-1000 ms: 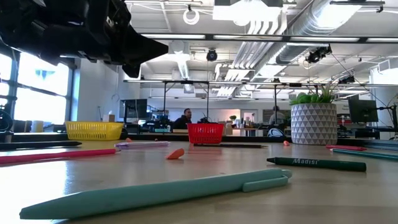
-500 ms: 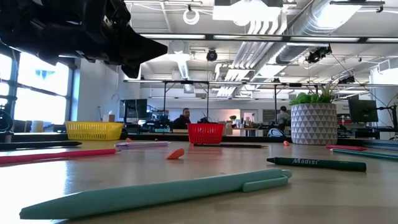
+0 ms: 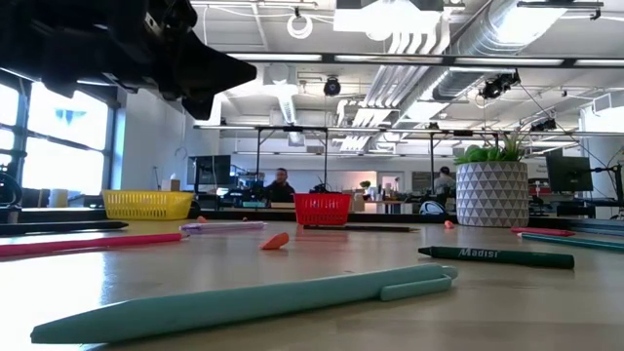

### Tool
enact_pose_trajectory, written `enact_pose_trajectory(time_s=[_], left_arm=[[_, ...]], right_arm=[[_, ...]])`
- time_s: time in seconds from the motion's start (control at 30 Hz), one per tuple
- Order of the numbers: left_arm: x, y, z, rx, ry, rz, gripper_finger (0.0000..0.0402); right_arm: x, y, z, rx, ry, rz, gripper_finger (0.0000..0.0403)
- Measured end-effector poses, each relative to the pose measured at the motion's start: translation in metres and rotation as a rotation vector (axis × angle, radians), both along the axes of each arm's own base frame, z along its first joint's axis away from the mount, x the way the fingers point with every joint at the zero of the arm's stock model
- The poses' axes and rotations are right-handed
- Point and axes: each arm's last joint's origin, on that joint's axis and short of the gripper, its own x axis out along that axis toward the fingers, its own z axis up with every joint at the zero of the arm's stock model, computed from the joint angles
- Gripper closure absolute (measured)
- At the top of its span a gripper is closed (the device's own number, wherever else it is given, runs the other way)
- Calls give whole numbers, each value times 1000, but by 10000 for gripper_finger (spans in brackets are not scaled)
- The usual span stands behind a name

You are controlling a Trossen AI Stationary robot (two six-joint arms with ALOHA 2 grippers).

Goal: Sort crayons/erasers/pens/pencils in bins
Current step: Put the blue pencil into the orange bin, then put the middle left orange eraser into the blue bin

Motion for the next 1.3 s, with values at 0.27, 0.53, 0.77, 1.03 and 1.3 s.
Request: enact_pose_trajectory(time_s=[0.27, 0.53, 0.77, 1.03, 1.3], left_arm=[[-2, -15, -2, 9, 21, 13, 401], [-5, -31, -3, 19, 27, 20, 401], [-9, -46, -3, 24, 25, -4, 401], [-14, -64, -3, 27, 24, -63, 401], [-20, -79, -3, 48, 25, -186, 401]], right_arm=[[0, 7, -18, -28, 15, 82, 386], [1, 13, -31, -47, 32, 120, 386], [-1, 14, -33, -48, 38, 143, 383], [-12, 14, -32, -66, 82, 194, 322], [-19, 12, -24, -35, 138, 355, 330]])
